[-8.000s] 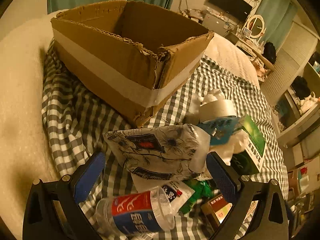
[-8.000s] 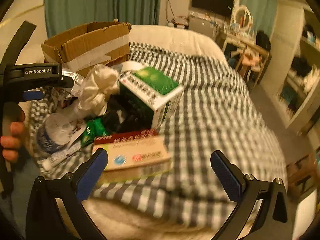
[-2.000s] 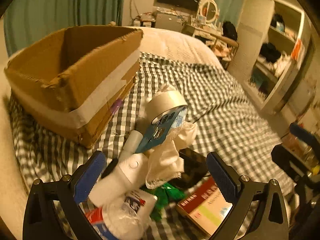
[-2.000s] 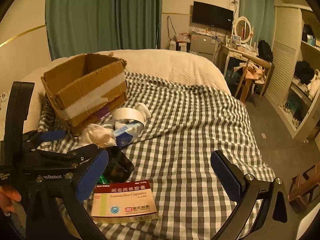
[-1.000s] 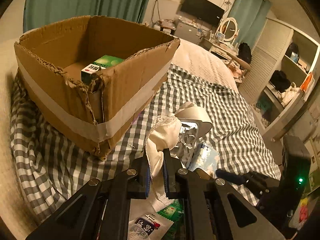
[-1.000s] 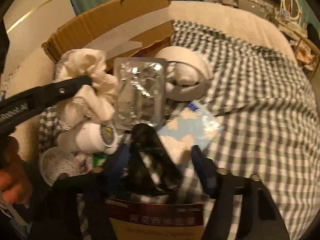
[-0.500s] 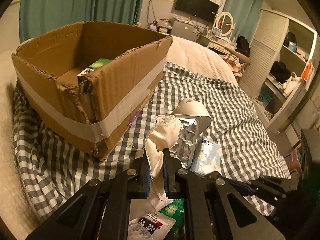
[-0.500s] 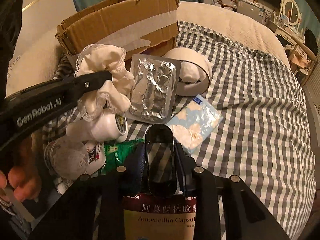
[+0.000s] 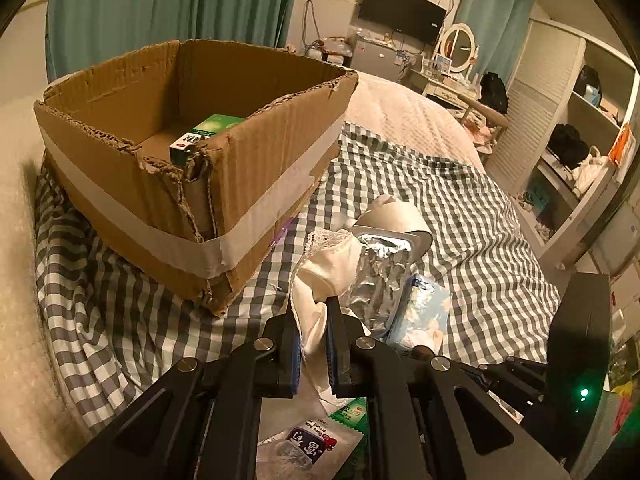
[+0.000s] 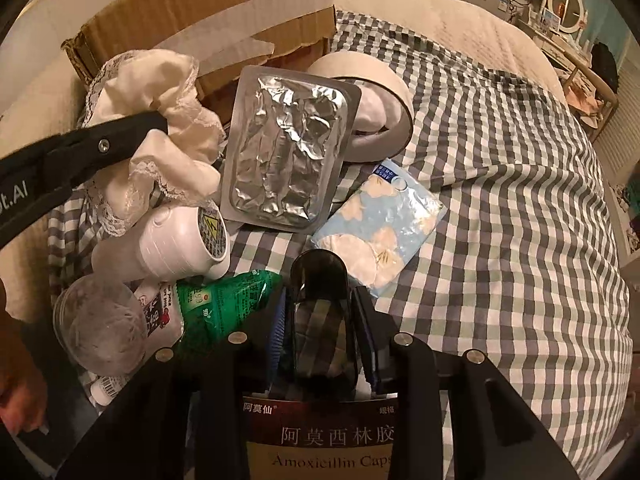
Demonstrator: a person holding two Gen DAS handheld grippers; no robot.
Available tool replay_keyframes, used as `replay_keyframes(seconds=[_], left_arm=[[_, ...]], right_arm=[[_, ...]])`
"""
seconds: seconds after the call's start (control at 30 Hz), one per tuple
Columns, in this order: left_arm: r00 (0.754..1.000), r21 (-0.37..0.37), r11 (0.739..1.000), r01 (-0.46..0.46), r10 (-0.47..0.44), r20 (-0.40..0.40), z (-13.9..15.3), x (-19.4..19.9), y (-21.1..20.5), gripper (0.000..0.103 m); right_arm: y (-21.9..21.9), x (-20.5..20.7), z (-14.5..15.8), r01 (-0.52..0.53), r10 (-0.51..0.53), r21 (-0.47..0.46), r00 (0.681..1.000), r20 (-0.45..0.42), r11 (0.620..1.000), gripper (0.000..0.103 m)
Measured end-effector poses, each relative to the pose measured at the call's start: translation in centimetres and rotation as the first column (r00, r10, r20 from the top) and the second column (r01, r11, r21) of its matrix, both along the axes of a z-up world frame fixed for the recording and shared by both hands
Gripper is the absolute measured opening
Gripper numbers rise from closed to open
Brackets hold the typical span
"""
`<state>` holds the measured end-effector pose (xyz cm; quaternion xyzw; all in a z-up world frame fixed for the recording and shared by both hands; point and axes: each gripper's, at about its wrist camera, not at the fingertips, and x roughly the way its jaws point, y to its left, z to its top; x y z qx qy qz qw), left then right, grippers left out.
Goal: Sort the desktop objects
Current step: 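Grasp the black item with the right tool while the left tool grasps the white cloth, then carry the black item and white cloth into the box and release both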
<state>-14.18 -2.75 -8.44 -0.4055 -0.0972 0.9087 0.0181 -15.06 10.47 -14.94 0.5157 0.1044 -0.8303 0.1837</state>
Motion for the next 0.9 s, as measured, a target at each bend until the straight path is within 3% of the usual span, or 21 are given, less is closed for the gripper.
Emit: replay_keyframes(seconds=[0.17,0.43,0.73,0.9], left_arm=[[1.000,0.002,1.000,-0.010,0.010,-0.012,0.2,0.4,-0.3,0.010],[0.998,0.004,1.000,-0.022,0.022,-0.064,1.8,2.1,-0.4,0.010],[0.992,0.022,1.000,0.018,-0.015,-0.129,5.9,5.1,-1.1,0.010],[0.988,0.037,0.998,0.044,-0.038,-0.149,8.9,5.7,-2.9,0.010]], right_arm=[[0.5,0.8,1.7,0.004,-0.004,-0.011,0.999,-0.041,1.000,0.027],[1.2,2.7,7.6,0.019,-0.028,-0.073,0.991,-0.134,0.997,0.027],[1.6,5.1,13.7,0.013,-0.042,-0.125,0.971,-0.236,0.992,0.027],[0.1,6.1,17.6,-0.069,0.014,-0.173,0.954,-0.299,0.983,0.027]])
